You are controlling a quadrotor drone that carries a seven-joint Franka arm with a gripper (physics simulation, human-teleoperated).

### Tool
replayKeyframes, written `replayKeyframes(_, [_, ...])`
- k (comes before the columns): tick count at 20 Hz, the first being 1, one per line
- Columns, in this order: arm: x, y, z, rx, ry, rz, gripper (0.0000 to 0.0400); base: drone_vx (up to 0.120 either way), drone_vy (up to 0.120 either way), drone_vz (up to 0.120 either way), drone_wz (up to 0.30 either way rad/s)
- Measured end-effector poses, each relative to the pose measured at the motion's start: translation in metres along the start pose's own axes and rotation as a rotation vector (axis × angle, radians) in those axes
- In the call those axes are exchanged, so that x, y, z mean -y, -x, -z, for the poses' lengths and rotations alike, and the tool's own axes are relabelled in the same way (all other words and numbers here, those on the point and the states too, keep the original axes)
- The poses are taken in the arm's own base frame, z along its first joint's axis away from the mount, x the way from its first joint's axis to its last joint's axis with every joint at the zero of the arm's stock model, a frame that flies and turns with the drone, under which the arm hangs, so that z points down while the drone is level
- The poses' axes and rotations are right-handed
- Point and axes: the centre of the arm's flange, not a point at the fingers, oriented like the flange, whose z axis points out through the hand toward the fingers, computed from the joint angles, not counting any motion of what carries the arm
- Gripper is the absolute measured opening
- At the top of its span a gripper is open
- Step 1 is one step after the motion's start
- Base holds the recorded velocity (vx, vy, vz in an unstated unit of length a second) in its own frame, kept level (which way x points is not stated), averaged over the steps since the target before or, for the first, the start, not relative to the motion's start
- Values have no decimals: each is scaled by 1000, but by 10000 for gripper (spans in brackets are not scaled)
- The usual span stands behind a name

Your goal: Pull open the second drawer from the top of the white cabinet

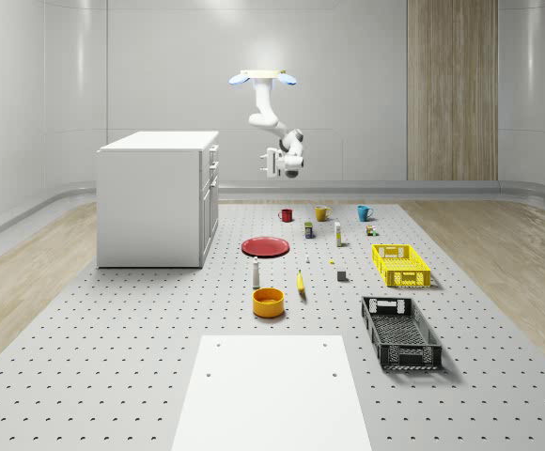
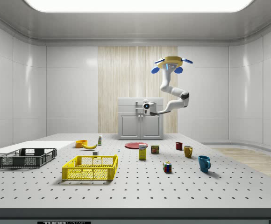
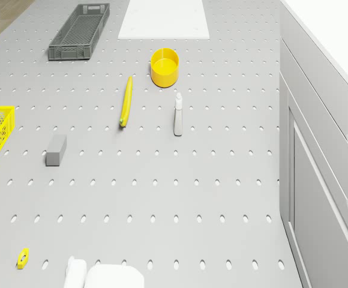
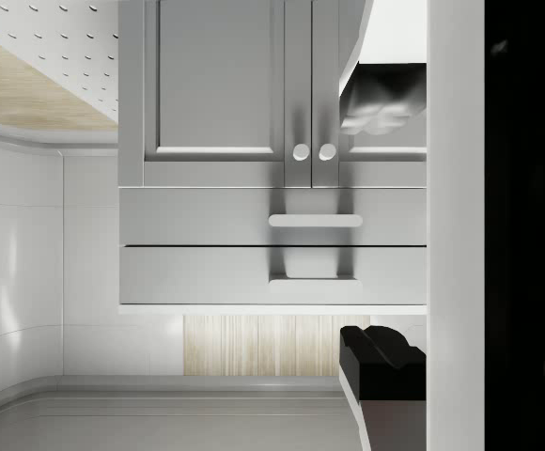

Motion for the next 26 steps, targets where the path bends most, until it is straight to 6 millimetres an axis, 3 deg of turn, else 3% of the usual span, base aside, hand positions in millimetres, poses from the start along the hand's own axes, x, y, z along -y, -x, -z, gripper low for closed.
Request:
replayKeyframes(9, [0, 0, 0, 0, 0, 0, 300, 4, -98, 0, 0])
replayKeyframes(12, [0, 0, -3, 0, 0, 0, 300, 0, -13, 0, 0])
replayKeyframes(26, [0, 0, -65, 0, 0, 0, 300, 0, 0, 0, 0])
